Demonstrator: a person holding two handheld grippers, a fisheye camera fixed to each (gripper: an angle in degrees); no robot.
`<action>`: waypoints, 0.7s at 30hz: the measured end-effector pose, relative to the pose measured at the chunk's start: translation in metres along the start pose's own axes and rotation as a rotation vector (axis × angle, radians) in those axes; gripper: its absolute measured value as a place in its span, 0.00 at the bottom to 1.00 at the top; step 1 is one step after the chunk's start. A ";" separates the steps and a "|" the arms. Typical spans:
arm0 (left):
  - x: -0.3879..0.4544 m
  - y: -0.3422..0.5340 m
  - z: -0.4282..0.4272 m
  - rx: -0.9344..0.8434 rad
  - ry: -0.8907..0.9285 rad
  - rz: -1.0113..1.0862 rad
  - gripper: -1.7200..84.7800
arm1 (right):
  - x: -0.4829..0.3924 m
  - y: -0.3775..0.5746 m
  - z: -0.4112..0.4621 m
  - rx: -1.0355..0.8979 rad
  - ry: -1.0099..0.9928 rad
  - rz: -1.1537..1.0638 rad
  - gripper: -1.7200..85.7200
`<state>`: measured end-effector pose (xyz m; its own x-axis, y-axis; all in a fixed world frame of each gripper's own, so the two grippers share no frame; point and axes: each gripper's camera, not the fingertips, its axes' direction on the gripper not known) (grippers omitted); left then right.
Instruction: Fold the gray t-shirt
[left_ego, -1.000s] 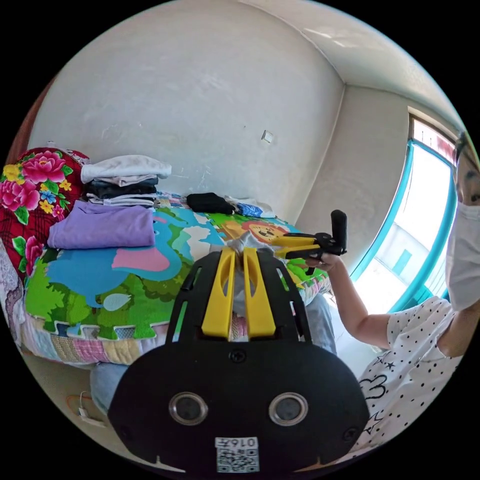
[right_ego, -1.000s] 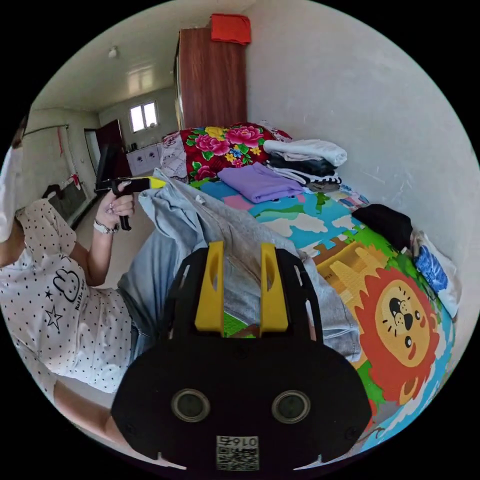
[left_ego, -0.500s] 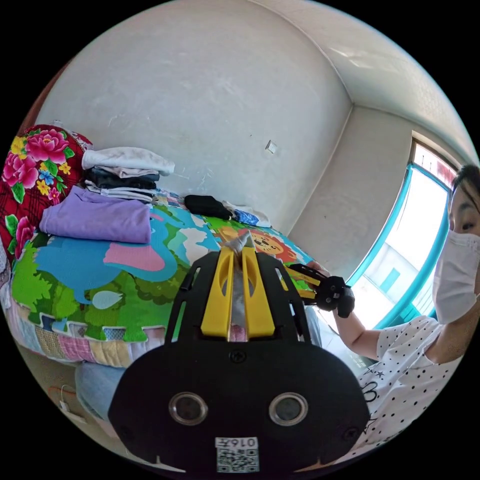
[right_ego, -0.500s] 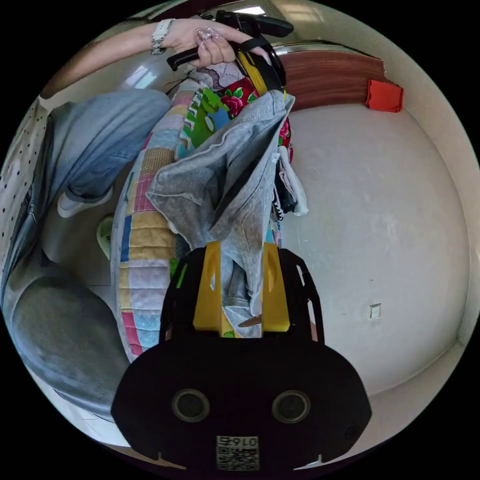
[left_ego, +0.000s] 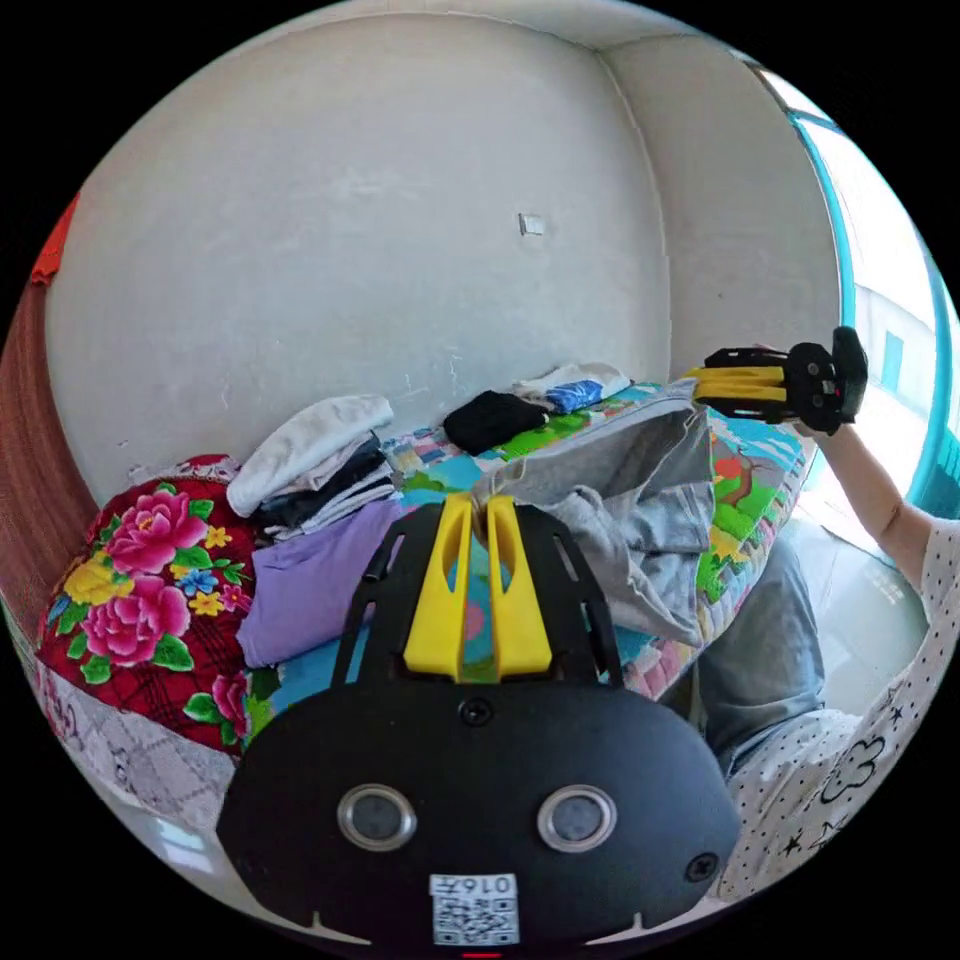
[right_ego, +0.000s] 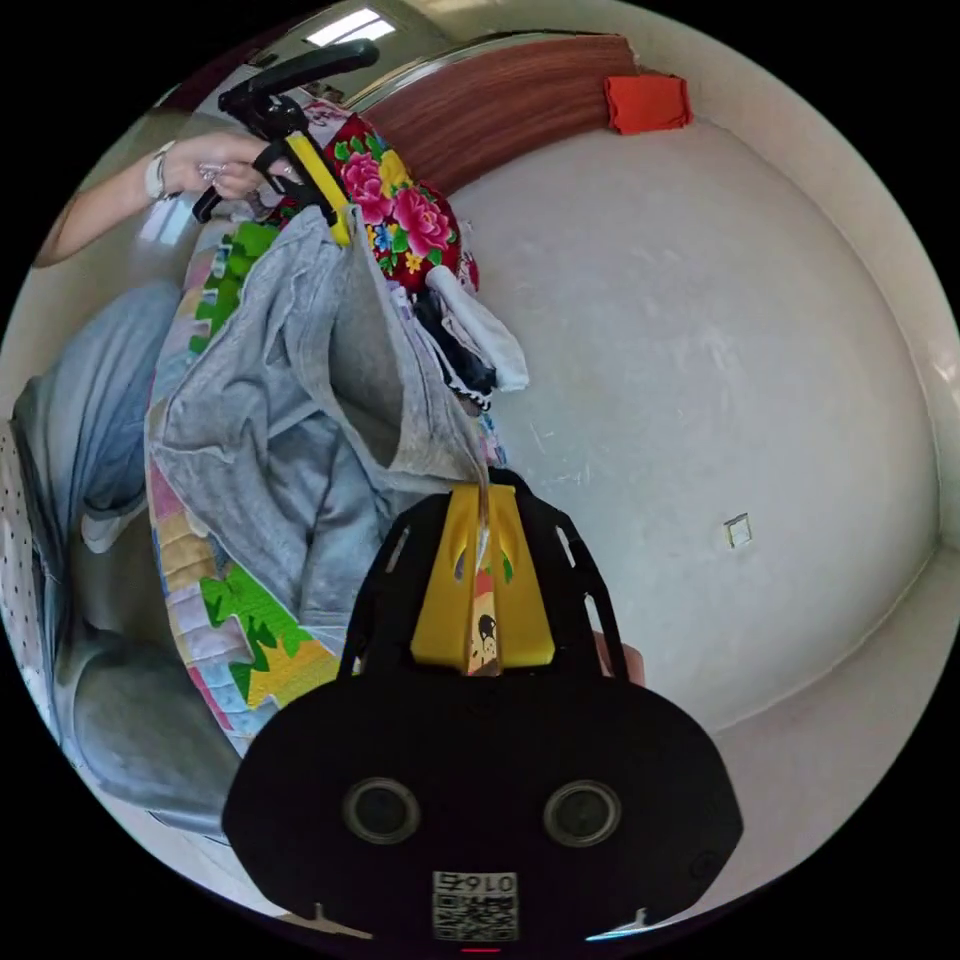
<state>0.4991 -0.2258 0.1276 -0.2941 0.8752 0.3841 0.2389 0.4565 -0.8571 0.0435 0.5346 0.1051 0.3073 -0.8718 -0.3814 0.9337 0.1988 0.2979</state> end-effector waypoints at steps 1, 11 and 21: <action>-0.004 -0.019 -0.003 0.007 -0.007 0.008 0.01 | 0.032 -0.011 -0.003 -0.007 -0.002 0.048 0.02; 0.003 -0.221 -0.136 0.404 -0.263 0.055 0.01 | 0.210 -0.063 -0.109 0.255 0.289 0.398 0.02; -0.045 -0.284 -0.110 0.192 -0.231 -0.036 0.01 | 0.228 -0.070 -0.097 0.236 -0.249 0.228 0.02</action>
<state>0.5464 -0.3774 0.3915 -0.5070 0.7894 0.3462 0.0517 0.4287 -0.9019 0.0658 0.3658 -0.0879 0.4202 -0.9049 -0.0680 0.7701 0.3160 0.5542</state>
